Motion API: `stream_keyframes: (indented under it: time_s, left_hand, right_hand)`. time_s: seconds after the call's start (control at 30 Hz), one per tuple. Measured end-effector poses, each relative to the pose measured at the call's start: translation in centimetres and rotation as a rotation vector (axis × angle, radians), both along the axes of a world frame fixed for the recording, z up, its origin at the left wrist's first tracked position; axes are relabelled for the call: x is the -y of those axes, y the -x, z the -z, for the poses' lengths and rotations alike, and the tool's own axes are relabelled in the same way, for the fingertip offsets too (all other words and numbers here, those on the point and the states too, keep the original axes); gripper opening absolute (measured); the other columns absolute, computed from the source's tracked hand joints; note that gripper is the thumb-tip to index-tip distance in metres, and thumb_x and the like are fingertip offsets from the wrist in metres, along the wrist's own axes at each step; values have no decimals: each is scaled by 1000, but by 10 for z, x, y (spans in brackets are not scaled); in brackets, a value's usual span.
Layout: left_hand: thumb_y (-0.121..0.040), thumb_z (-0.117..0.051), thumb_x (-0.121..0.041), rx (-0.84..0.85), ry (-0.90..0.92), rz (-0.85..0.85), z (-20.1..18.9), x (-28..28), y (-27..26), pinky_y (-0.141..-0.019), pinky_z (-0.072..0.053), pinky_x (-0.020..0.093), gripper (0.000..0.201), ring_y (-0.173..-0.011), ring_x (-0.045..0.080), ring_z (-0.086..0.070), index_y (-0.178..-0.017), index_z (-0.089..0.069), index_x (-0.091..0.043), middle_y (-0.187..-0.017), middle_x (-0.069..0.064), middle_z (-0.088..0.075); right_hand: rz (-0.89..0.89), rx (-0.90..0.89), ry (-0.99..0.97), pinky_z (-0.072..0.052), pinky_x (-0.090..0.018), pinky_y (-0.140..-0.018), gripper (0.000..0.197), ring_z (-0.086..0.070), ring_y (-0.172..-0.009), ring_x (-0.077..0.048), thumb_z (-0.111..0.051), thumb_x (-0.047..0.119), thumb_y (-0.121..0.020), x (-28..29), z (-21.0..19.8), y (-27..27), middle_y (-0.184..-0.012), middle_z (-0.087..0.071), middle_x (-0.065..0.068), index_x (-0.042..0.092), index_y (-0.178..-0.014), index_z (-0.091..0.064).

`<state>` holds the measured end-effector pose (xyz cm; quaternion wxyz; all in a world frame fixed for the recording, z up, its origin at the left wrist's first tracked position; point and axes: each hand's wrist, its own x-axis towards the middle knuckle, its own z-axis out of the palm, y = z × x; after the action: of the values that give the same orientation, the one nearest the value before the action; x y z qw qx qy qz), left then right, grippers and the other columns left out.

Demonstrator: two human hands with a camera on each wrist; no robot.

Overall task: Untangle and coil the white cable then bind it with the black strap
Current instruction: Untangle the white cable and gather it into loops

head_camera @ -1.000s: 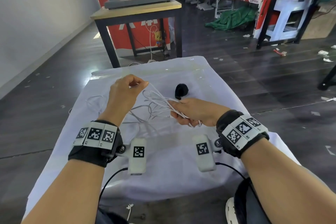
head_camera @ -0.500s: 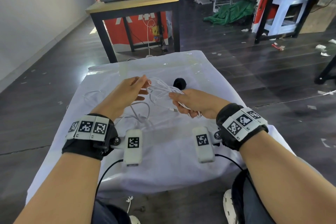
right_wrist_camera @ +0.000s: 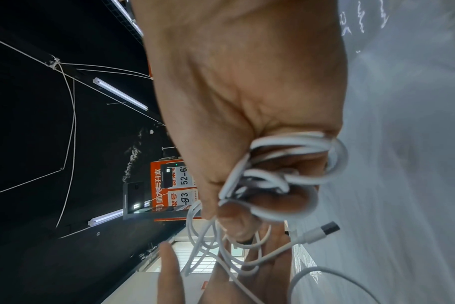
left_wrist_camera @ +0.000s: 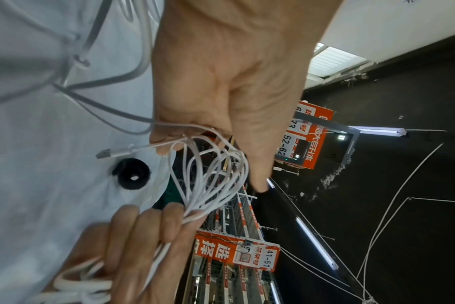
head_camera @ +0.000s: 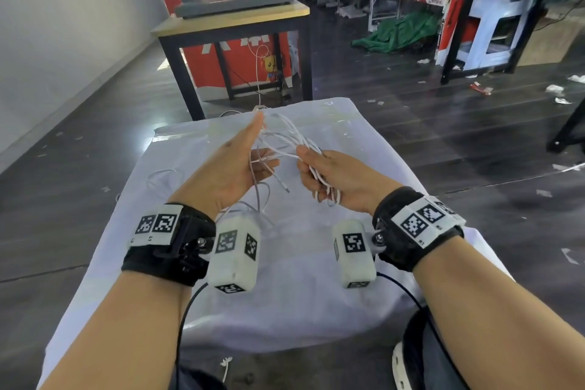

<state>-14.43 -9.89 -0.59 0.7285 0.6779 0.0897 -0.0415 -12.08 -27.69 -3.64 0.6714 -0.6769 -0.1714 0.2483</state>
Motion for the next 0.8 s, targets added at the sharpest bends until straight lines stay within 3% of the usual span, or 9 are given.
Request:
stream_keyframes:
  time_s: [0.07, 0.13, 0.2, 0.3, 0.37, 0.53, 0.6, 0.67, 0.8]
  left_hand:
    - [-90, -60, -39, 28, 44, 11, 1, 4, 0, -94, -50, 40, 37, -90, 24, -62, -118, -61, -14, -100, 15, -64]
    - [-91, -62, -19, 57, 102, -17, 0, 4, -1, -81, -55, 33, 23, -83, 20, -64, -111, -62, -10, -94, 12, -68]
    - [-89, -59, -6, 78, 167, -63, -2, 1, -4, -72, -55, 27, 18, -77, 17, -64, -107, -63, -6, -87, 10, -68]
    - [-87, -49, 7, 104, 239, -117, -5, -6, -7, -73, -54, 27, 33, -75, 17, -63, -113, -66, -4, -89, 13, -66]
    - [-84, -43, 12, 120, 270, -147, -6, -6, -6, -75, -54, 28, 37, -74, 18, -63, -107, -67, -5, -87, 13, -66]
    - [-83, -40, 13, 134, 279, -174, -12, -4, -4, -74, -55, 35, 39, -69, 17, -64, -94, -69, -11, -77, 8, -68]
    - [-84, -39, 12, 107, 290, -187, -13, -4, -3, -71, -57, 38, 39, -66, 16, -64, -92, -68, -13, -75, 7, -67]
    - [-85, -38, 13, 89, 376, -191, -14, -1, -3, -62, -57, 37, 38, -64, 17, -65, -95, -64, -12, -78, 9, -65]
    - [-88, -40, 13, 92, 573, -254, -17, 5, -5, -58, -56, 38, 33, -58, 22, -69, -104, -61, -8, -92, 16, -67]
  right_hand:
    - [-18, -30, -43, -49, -23, -67, 38, -44, -48, -9, -41, 39, -99, -2, 0, -1, -50, -45, 5, 13, -73, -48]
    - [-52, -108, -107, -54, -31, -89, 38, -56, -57, -13, -42, 34, -100, -3, -1, 0, -49, -44, 2, 10, -71, -47]
    - [-83, -145, -118, -58, -34, -83, 38, -59, -59, -17, -42, 33, -100, -4, -1, 2, -49, -43, 0, 10, -71, -46]
    - [-78, -106, -31, -58, -30, -68, 35, -53, -52, -14, -43, 36, -99, -8, 0, 7, -51, -42, -1, 11, -74, -46]
    - [-59, -70, 14, -56, -28, -63, 33, -50, -50, -13, -45, 37, -98, -11, 1, 8, -54, -40, -1, 10, -79, -46]
    - [-102, 123, 91, -55, -26, -62, 21, -48, -53, -12, -52, 28, -96, -8, -3, 11, -61, -43, -5, 7, -96, -50]
    - [-126, 194, 151, -57, -27, -65, 26, -47, -58, -15, -57, 22, -94, -8, -5, 12, -72, -48, -10, 3, -110, -52]
    - [-138, 207, 177, -58, -26, -66, 34, -48, -58, -14, -61, 20, -92, -10, -3, 12, -76, -50, -12, 8, -122, -50]
    - [-148, 204, 180, -56, -21, -64, 31, -52, -50, -8, -62, 22, -91, -11, -1, 11, -66, -50, -4, 7, -119, -57]
